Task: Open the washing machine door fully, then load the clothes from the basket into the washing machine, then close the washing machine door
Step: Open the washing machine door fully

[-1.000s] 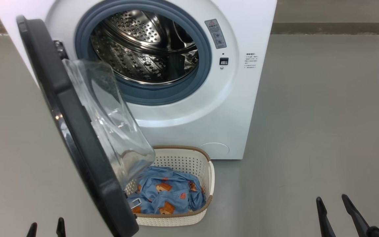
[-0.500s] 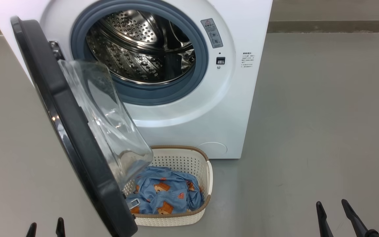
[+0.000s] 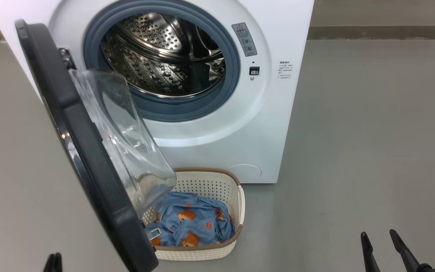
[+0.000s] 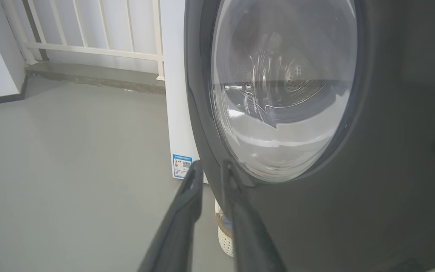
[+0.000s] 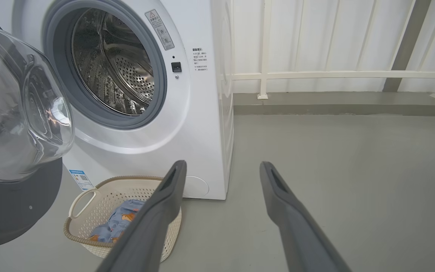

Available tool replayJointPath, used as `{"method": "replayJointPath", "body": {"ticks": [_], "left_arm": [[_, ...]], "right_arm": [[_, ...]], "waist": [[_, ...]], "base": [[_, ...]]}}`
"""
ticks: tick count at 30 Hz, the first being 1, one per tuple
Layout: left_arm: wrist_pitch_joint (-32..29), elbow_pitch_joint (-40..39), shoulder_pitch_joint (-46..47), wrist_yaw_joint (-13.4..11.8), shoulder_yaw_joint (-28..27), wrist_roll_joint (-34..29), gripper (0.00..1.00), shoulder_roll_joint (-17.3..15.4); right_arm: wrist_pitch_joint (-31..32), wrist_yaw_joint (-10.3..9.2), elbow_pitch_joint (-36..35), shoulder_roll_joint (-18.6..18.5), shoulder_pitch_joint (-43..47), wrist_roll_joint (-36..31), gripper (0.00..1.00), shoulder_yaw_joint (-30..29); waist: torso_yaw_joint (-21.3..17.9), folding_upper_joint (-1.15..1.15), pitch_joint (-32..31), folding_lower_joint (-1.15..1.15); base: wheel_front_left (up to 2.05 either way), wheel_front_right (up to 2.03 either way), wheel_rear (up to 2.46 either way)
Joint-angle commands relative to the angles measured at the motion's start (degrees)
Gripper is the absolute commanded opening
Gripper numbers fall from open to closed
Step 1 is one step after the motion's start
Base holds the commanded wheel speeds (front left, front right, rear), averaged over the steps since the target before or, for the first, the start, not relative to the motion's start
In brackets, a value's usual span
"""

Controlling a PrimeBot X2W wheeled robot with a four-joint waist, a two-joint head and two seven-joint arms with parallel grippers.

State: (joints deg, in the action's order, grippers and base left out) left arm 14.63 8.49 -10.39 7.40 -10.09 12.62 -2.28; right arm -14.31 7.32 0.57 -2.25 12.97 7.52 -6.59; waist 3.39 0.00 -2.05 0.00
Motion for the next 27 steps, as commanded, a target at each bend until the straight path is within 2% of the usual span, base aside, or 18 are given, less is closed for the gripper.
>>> {"method": "replayJointPath", "body": {"ticks": [1,11,15,19,22,24,27], "left_arm": [[0.4,-1.1,1.0,0.1,-1.7,0.4,0.00,-0.6],[0.4,-2.0,1.4,-0.1,-3.5,1.3,0.00,-0.6],[0.4,-5.7,2.9,-2.3,-7.6,3.1,0.00,-0.6],[0.4,-12.9,5.5,-3.7,-10.6,3.8,0.00,-0.6],[0.4,-20.9,7.5,-4.5,-10.6,4.2,0.00,-0.6],[0.4,-27.3,8.5,-4.6,-8.1,4.0,0.00,-0.6],[0.4,-36.6,9.7,-4.1,-0.8,3.1,0.00,-0.6]], "right_arm": [[-0.7,0.17,-1.3,-0.7,-1.9,-0.5,1.00,1.4],[-0.7,0.17,-1.7,-0.7,-1.8,-0.7,1.00,1.4],[-0.7,0.17,-1.8,-0.7,-1.7,-0.7,1.00,1.2],[-0.7,0.17,-1.8,-0.7,-1.5,-0.7,1.00,1.1],[-0.7,0.17,-1.7,-0.6,-1.3,-0.8,1.00,1.2],[-0.7,0.17,-1.7,-0.6,-1.2,-0.7,1.00,1.2],[-0.7,0.17,-1.6,-0.6,-1.0,-0.6,1.00,1.0]], "waist": [[0.0,0.00,0.0,0.00],[0.5,0.00,0.1,0.00],[0.8,0.00,0.2,0.00],[1.5,0.00,0.3,0.00],[1.9,0.00,0.2,0.00],[2.2,0.00,0.0,0.00],[3.1,0.00,-0.4,0.00]], "base": [[0.00,0.00,0.00],[0.00,0.00,0.00],[0.00,0.00,0.00],[0.00,0.00,0.00],[0.00,0.00,0.00],[0.00,0.00,0.00],[0.00,0.00,0.00]]}}
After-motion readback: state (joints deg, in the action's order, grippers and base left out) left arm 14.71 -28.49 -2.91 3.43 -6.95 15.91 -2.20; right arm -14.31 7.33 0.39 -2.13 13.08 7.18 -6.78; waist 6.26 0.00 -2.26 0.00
